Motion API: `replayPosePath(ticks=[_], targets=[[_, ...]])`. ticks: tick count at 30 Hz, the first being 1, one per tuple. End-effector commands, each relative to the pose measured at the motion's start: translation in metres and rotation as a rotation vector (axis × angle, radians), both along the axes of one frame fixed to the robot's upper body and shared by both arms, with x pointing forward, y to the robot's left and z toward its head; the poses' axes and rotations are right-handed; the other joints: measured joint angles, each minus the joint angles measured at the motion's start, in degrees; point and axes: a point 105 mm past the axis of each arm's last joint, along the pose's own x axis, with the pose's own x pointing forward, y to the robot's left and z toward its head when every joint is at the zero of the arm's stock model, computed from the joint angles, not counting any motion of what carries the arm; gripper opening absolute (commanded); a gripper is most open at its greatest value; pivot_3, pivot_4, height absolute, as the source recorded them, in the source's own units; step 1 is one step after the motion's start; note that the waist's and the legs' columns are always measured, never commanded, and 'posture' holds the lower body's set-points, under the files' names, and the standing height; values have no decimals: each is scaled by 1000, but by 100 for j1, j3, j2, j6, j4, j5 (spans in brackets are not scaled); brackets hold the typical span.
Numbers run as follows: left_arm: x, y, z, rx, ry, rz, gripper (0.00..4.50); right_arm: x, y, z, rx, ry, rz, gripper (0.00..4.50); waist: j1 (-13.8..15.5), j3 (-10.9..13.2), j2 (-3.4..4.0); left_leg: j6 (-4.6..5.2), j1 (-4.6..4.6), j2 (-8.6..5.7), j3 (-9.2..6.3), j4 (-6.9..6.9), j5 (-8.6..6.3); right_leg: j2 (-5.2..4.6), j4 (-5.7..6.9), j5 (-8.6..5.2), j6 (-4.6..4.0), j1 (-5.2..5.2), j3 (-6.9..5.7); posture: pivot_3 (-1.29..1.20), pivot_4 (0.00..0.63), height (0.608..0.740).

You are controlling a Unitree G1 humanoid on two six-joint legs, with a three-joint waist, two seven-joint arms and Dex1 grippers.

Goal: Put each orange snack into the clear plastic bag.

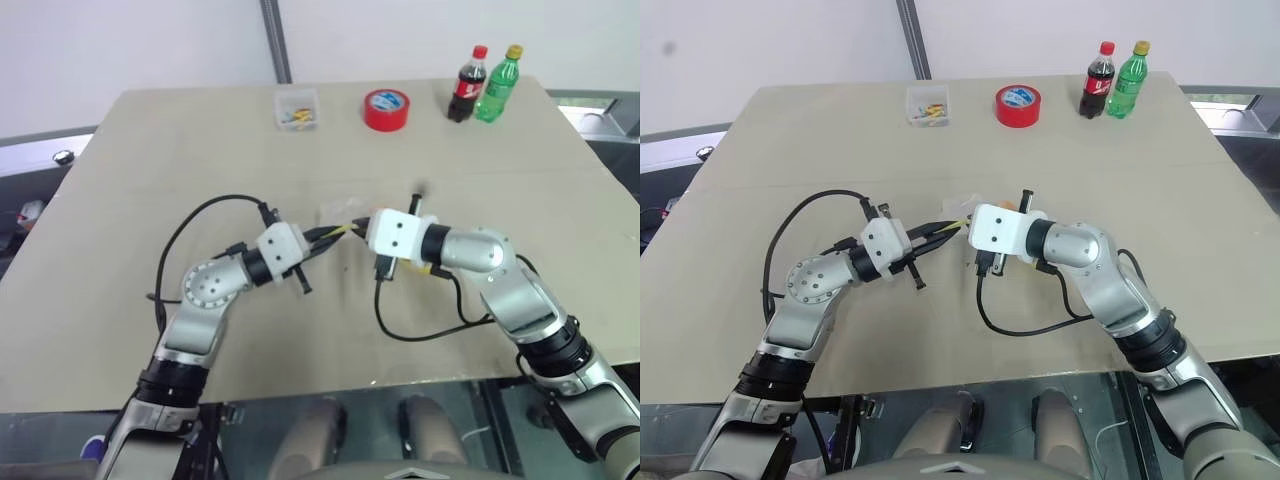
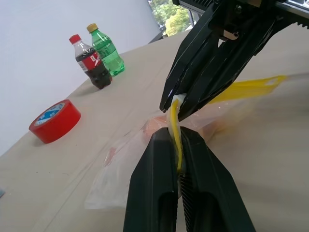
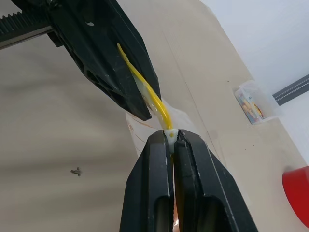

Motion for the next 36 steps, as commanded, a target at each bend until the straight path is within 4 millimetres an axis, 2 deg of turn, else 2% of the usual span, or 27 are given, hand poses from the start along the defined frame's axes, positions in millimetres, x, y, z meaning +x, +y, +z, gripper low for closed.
replayPosePath(ticks=[1, 4, 7, 10, 16, 20, 24, 28, 31, 33, 36], targets=[[2, 6, 9, -55, -15, 23, 0, -1, -4, 20, 41, -58, -19, 35, 1, 0, 0, 0, 0, 0, 0, 0, 0, 0, 0, 0, 0, 0, 0, 0, 150, 713], [12, 19, 18, -137, 0, 92, 0, 13, -30, 16, 21, -50, -143, 35, 4, 0, 0, 0, 0, 0, 0, 0, 0, 0, 0, 0, 0, 0, 0, 0, 150, 713], [26, 38, 30, -224, 12, 177, 0, 22, -70, 8, -31, -52, -289, 35, 42, 0, -1, 0, -3, -1, -5, 1, 0, -1, -1, 0, 0, 0, -5, 0, 150, 713], [33, 47, 37, -266, 21, 211, 0, 21, -104, 7, -47, -45, -401, 35, 53, 0, -1, 0, -5, -5, -6, 2, 0, -5, -2, 0, 1, 1, -6, 0, 150, 713], [39, 48, 43, -286, 33, 205, 0, 11, -149, 8, -94, -45, -505, 35, 11, 0, 0, 0, -6, -1, -1, -4, 0, -3, 0, 0, 1, 1, -1, 0, 150, 713], [42, 47, 46, -300, 38, 204, 0, 15, -163, 15, -112, -91, -557, 35, -1, 0, -1, 0, -3, -1, 8, -3, 0, -4, 0, 0, 1, 1, 6, 0, 150, 713], [52, 41, 55, -320, 49, 195, 0, 36, -164, 43, -19, -190, -614, 35, 0, 2, -3, 0, -4, -1, 10, -2, 0, -4, 0, 0, 2, 1, 6, 0, 150, 713], [78, 38, 79, -339, 21, 245, 0, 67, -164, 70, 29, -319, -670, 35, 15, 5, -8, 0, -5, -1, 7, 2, 1, -3, 1, 3, 5, 2, 1, 0, 150, 713], [90, 35, 99, -316, -16, 254, 0, 80, -165, 91, 43, -398, -683, 35, 17, 6, -10, 0, -14, -4, 9, 2, 1, -5, -2, 3, 5, -4, 2, 0, 150, 713], [93, 32, 109, -273, -53, 243, 0, 78, -165, 98, 57, -402, -662, 35, 7, 6, -10, 1, -24, -5, 10, 1, 0, -6, -8, 2, 6, -13, 3, 0, 150, 713], [80, 27, 106, -208, -93, 165, 0, 62, -162, 90, 42, -361, -607, 35, -24, 2, -9, 0, -85, -4, 8, 5, 0, -8, -7, 3, 6, -79, 4, 0, 150, 713]])
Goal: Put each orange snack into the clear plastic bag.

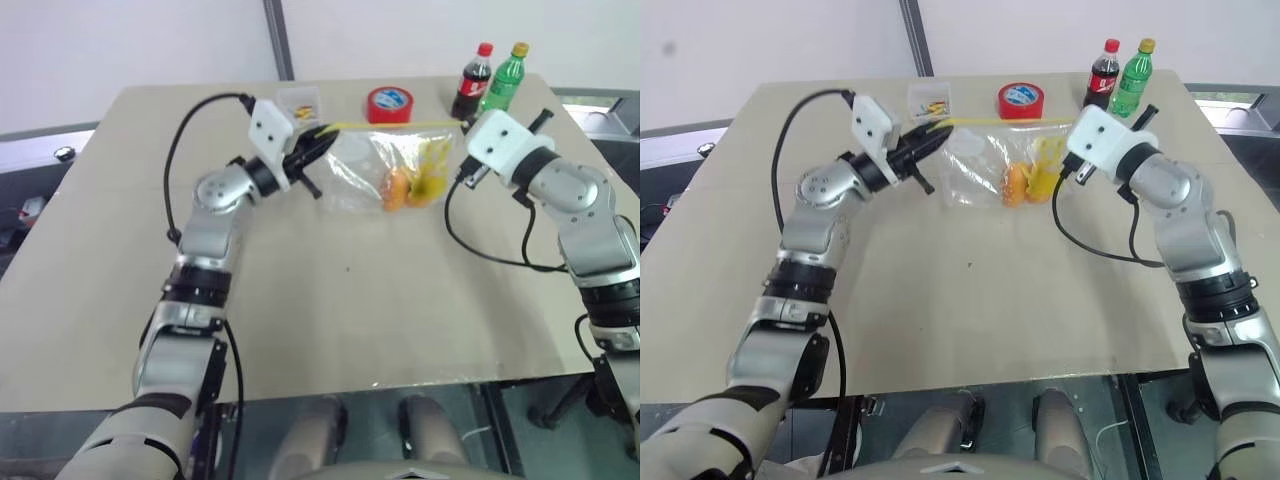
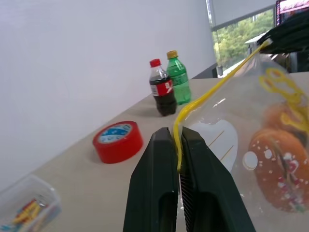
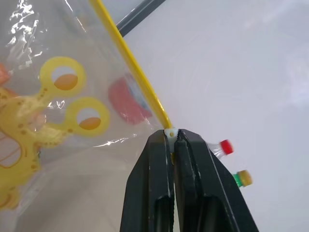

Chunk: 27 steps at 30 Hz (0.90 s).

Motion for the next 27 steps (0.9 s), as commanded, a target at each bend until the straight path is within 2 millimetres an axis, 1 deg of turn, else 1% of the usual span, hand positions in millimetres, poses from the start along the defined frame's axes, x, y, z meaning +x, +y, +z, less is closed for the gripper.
replayPosePath(ticks=[1, 3, 5, 6, 9, 10, 11, 12, 13, 15, 17, 18, 19, 22, 24, 27], targets=[[-14, 21, -6, 55, -47, 3, 0, -17, -30, -2, 8, 28, -58, 35, -24, 0, 0, 0, -17, 0, 2, 1, 0, -3, 2, 0, 0, -19, 1, 0, 150, 713], [-30, 16, -27, 134, -45, -50, 0, -36, -19, -24, -19, 117, 16, 35, -45, 0, 1, 0, -22, -1, 18, 0, 0, -29, 2, 0, -1, -37, -5, 0, 150, 713], [-45, 12, -47, 176, -29, -77, 0, -53, -10, -45, -24, 194, 65, 35, -76, 1, 2, 1, -25, -2, 19, -7, 0, -34, 1, 0, -1, -42, -10, 0, 150, 713], [-52, 10, -62, 216, -15, -94, 0, -60, -7, -57, -26, 239, 90, 35, -90, 1, 2, 2, -26, -2, 19, -13, 0, -32, 1, 0, -1, -43, -10, 0, 150, 713], [-72, 5, -101, 309, 59, -164, 0, -75, -1, -84, -81, 340, 138, 35, -91, 3, 5, 3, -14, -2, 24, 1, 0, -26, 23, 5, -3, -30, -6, 0, 150, 713], [-80, 5, -113, 333, 101, -196, 762, -81, -2, -97, -127, 383, 161, 727, -88, 2, 6, 4, -2, -2, 26, 4, 0, -25, 30, 7, -3, -20, -5, 0, 150, 713], [-84, 6, -120, 341, 133, -208, 1094, -86, -3, -107, -144, 425, 176, 1091, -72, 3, 7, 5, 6, -2, 26, 8, -1, -22, 33, 10, -3, -12, -6, 0, 150, 713], [-87, 10, -124, 342, 169, -199, 1425, -91, -7, -113, -125, 464, 179, 1447, -58, 3, 7, 11, 23, -1, 24, 13, -5, -17, 33, 12, -2, 8, -10, 0, 150, 713], [-88, 15, -126, 337, 198, -188, 1927, -94, -10, -115, -102, 488, 176, 1957, -19, 5, 5, 24, 30, -1, 23, 14, -12, -13, 33, 12, -2, 16, -11, 0, 150, 713], [-92, 31, -122, 260, 283, -148, 2953, -101, -25, -116, -40, 532, 149, 3060, 20, 13, 14, 33, 72, 3, 22, 12, -19, -10, 24, 11, -1, 65, -12, 0, 150, 713], [-100, 47, -117, 196, 353, -127, 3673, -108, -37, -112, 46, 562, 125, 3798, 27, 13, 15, 37, 76, 4, 22, 11, -22, -10, 19, 11, 0, 70, -12, 0, 150, 713], [-102, 53, -114, 172, 368, -112, 4141, -111, -42, -111, 77, 571, 121, 4304, 26, 13, 15, 39, 75, 4, 22, 11, -23, -10, 16, 11, 0, 70, -11, 0, 150, 713], [-106, 62, -111, 136, 401, -87, 4412, -116, -50, -108, 120, 583, 108, 4475, 22, 13, 15, 40, 75, 4, 22, 11, -24, -10, 15, 11, 0, 70, -10, 0, 150, 713], [-123, 86, -103, 74, 493, -58, 4412, -135, -69, -102, 223, 635, 85, 4475, 33, 13, 16, 39, 81, 7, 23, 5, -24, -10, 7, 11, 0, 75, -9, 0, 150, 713], [-131, 95, -98, 59, 531, -56, 4412, -144, -74, -97, 252, 642, 91, 4475, 48, 14, 17, 41, 84, 9, 22, -3, -25, -11, 3, 11, -1, 78, -11, 0, 150, 713], [-135, 102, -95, 70, 560, -52, 4412, -150, -74, -90, 309, 631, 102, 4475, 55, 16, 20, 42, 92, 10, 23, -3, -27, -26, 2, 10, -1, 87, -12, 0, 150, 713]])
